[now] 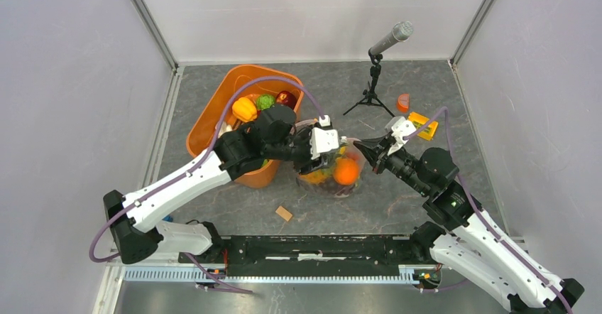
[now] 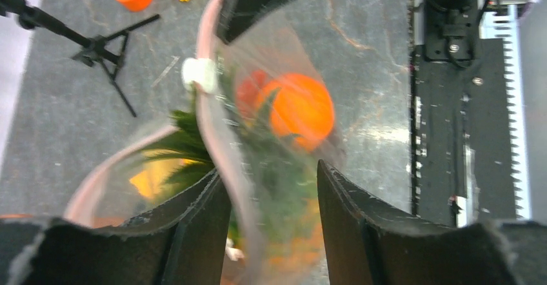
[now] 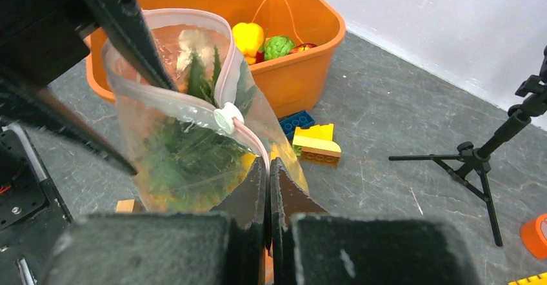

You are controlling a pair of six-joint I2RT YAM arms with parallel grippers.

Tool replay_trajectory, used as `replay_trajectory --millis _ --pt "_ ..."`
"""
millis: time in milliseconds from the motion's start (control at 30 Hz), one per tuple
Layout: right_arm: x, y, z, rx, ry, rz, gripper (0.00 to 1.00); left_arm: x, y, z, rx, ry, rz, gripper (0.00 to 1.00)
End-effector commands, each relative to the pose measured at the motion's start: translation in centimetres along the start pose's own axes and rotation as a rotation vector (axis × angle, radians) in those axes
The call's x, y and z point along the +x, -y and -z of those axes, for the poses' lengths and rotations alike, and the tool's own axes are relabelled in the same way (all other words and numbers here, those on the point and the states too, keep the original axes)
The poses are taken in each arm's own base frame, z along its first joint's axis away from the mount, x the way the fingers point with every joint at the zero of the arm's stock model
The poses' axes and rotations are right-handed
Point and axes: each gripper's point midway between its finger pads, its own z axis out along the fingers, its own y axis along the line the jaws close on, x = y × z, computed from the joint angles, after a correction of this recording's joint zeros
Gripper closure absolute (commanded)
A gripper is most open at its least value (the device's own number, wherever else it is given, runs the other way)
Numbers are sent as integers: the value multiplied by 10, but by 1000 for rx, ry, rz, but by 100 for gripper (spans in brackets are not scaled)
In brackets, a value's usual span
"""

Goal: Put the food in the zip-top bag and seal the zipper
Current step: Adjust the fake fruit in the zipper food storage bag.

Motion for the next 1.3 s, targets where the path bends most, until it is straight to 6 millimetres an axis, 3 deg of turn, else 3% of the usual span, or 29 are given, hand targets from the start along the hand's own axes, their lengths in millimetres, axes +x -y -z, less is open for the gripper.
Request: replay_trajectory --millis 0,167,367,433,533,633,833,933,1033,1267 --pt "-35 5 2 33 118 -10 100 3 23 6 68 15 61 41" --pt "-35 -1 4 2 120 -19 100 -15 35 -15 139 92 103 38" --pt "-38 -4 9 -11 135 -31 100 -19 54 -44 192 112 143 41" --pt "-38 -4 11 -6 143 -37 100 -12 55 -50 190 91 162 42" --pt "-40 -2 14 4 152 -37 100 16 48 -61 128 9 195 42" --pt "-39 4 16 41 144 -41 100 24 41 -56 52 -5 219 39" --pt "-35 9 17 71 121 -56 100 -9 15 -15 -128 147 195 32" --pt "-38 6 16 56 130 -63 100 -15 7 -4 -195 219 185 31" --pt "-40 3 17 38 137 -68 100 -13 12 -9 -173 245 196 27" --pt "-42 -7 17 -12 142 -84 100 -7 21 -51 -87 235 251 27"
